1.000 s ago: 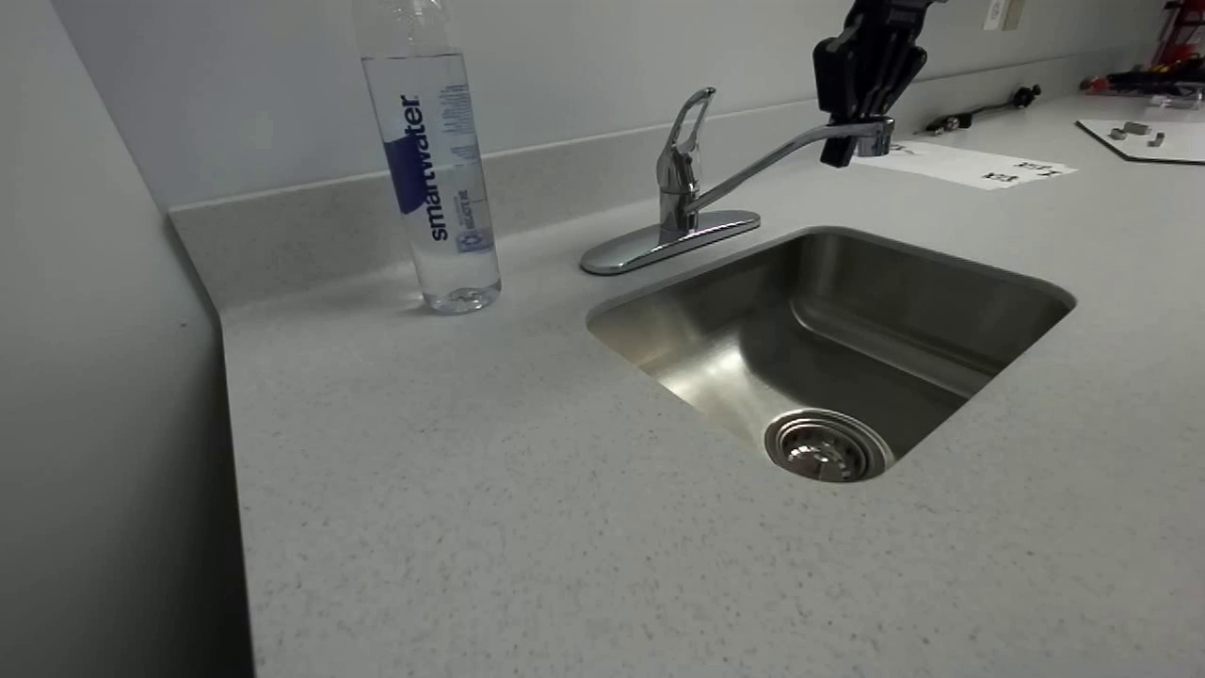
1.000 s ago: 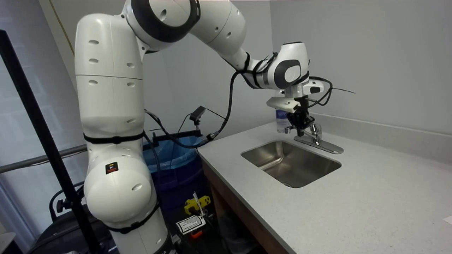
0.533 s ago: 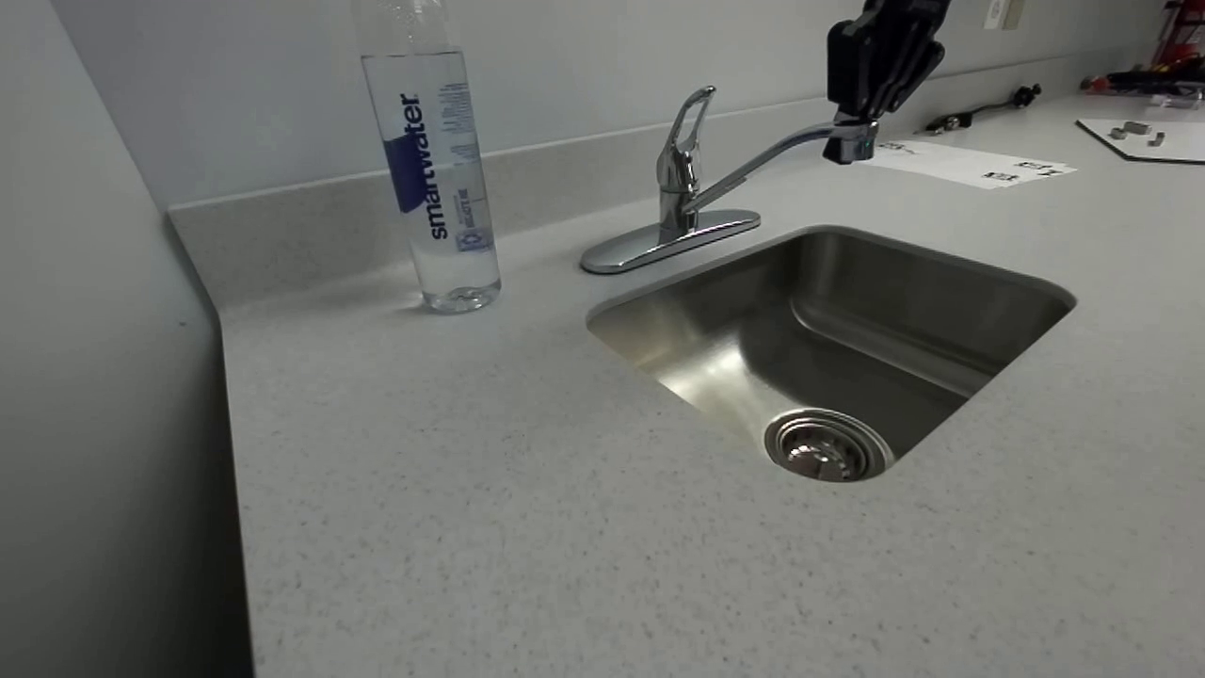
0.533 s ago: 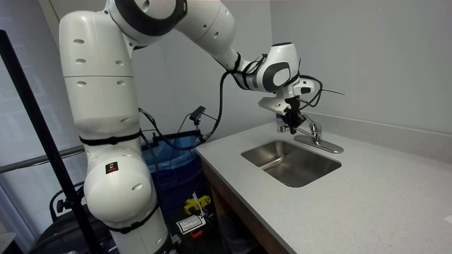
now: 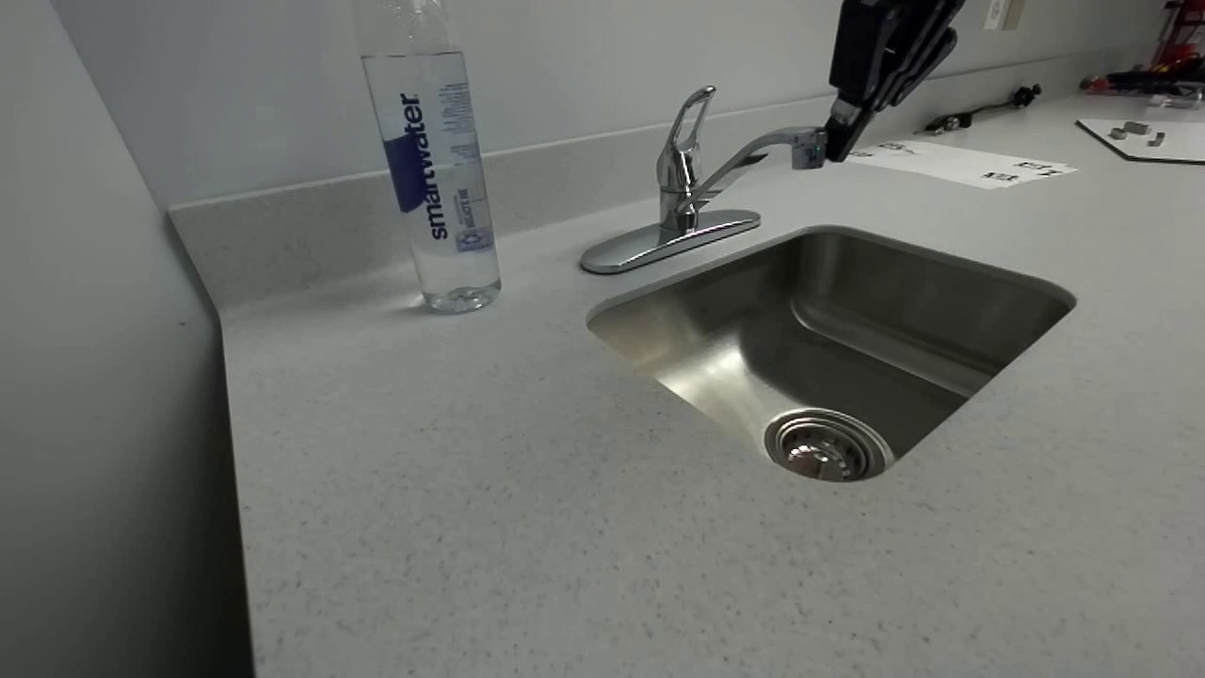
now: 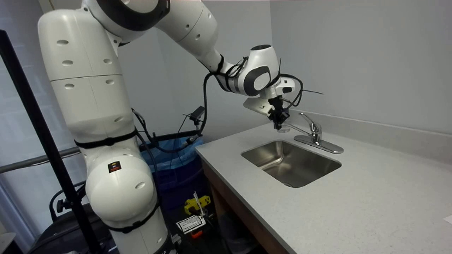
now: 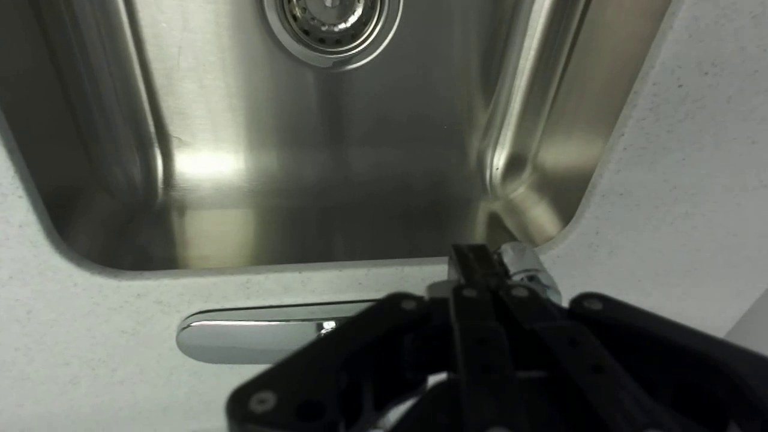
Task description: Push the faucet to the left
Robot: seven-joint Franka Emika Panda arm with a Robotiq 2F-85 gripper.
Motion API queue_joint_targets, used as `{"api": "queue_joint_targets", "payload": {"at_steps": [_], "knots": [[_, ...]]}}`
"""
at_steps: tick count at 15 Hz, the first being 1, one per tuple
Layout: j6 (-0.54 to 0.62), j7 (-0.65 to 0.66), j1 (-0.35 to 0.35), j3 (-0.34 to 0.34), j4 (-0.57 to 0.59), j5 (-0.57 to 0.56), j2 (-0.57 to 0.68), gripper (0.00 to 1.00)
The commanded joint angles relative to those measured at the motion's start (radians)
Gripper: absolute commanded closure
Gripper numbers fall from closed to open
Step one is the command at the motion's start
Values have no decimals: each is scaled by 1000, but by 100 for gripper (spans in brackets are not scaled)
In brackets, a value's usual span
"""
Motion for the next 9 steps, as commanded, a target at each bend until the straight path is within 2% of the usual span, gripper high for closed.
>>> {"api": "queue_joint_targets", "payload": {"at_steps": [1, 9], "knots": [[37, -74, 31, 21, -30, 75, -44, 100], [35, -141, 41, 21, -32, 55, -52, 100]]}}
